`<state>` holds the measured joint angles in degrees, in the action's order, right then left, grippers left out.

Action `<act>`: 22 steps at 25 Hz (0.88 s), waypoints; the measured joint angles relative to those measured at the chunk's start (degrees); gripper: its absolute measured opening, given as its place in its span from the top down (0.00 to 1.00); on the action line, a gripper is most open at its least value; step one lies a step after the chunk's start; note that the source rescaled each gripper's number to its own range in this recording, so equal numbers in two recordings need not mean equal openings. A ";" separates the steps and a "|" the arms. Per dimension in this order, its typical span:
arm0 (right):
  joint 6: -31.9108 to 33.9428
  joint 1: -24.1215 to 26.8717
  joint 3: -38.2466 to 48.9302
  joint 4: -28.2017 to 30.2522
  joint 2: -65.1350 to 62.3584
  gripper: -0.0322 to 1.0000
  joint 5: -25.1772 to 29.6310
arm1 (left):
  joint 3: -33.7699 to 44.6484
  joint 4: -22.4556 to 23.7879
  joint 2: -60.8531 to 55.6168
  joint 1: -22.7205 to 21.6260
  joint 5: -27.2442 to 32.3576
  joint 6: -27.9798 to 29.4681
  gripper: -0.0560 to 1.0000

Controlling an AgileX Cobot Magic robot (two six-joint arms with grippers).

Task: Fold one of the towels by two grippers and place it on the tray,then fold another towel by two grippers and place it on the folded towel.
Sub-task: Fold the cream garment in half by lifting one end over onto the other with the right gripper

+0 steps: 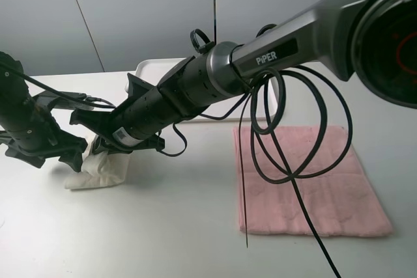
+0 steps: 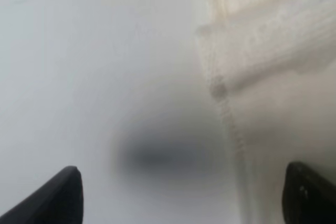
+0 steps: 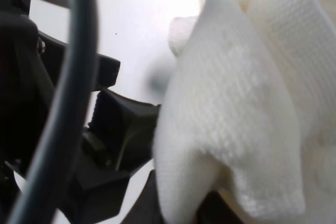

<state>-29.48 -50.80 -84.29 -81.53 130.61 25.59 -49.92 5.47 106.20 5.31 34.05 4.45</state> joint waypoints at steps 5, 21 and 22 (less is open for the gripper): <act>0.00 0.00 0.00 0.09 0.00 0.93 0.00 | 0.00 -0.23 -2.34 0.00 0.13 -0.24 0.02; -0.45 0.00 0.00 0.83 0.00 0.91 1.16 | -10.00 -5.78 -3.84 0.00 12.75 -7.16 0.02; -0.45 0.00 0.00 0.83 0.00 0.90 1.16 | -11.16 -5.78 -3.84 0.00 13.91 -7.39 0.02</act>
<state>-29.92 -50.80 -84.29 -80.69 130.61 26.75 -61.08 -0.31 102.36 5.31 47.96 -2.94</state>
